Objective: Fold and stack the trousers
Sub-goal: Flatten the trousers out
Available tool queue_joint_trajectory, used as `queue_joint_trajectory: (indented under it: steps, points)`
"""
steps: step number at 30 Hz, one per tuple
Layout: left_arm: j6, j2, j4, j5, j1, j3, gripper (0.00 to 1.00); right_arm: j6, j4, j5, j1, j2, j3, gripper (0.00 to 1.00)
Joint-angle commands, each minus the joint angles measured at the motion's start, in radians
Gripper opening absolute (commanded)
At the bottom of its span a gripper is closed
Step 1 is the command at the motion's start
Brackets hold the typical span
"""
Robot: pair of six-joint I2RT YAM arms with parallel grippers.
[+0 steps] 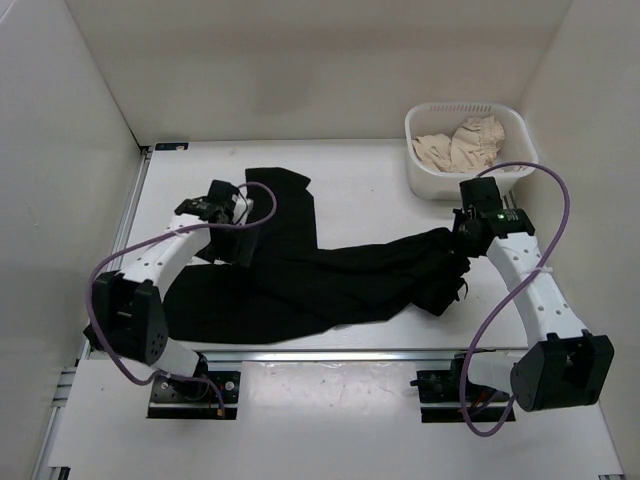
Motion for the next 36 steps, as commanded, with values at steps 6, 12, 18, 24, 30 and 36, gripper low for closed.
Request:
queue_joint_trajectory:
  steps: [6,12,18,24,30,36]
  points:
    - [0.004,0.16,0.129,0.122,0.155,0.397,1.0,-0.076,0.076,-0.059,-0.006,0.073,0.059,0.0]
    - [0.004,0.663,0.129,0.169,0.135,0.968,1.0,-0.102,0.076,-0.023,-0.006,0.126,0.105,0.0]
    - [0.004,0.962,0.195,0.046,0.115,1.189,1.0,-0.111,0.066,-0.014,-0.006,0.145,0.114,0.0]
    - [0.004,1.032,0.213,0.036,0.106,1.107,0.9,-0.102,0.066,-0.023,-0.006,0.164,0.095,0.0]
    - [0.004,0.917,0.213,0.081,0.128,0.941,0.22,-0.129,0.076,-0.014,-0.025,0.285,0.274,0.0]
    - [0.004,0.748,0.131,-0.028,0.364,1.099,0.21,-0.149,0.0,-0.026,-0.096,0.462,0.779,0.0]
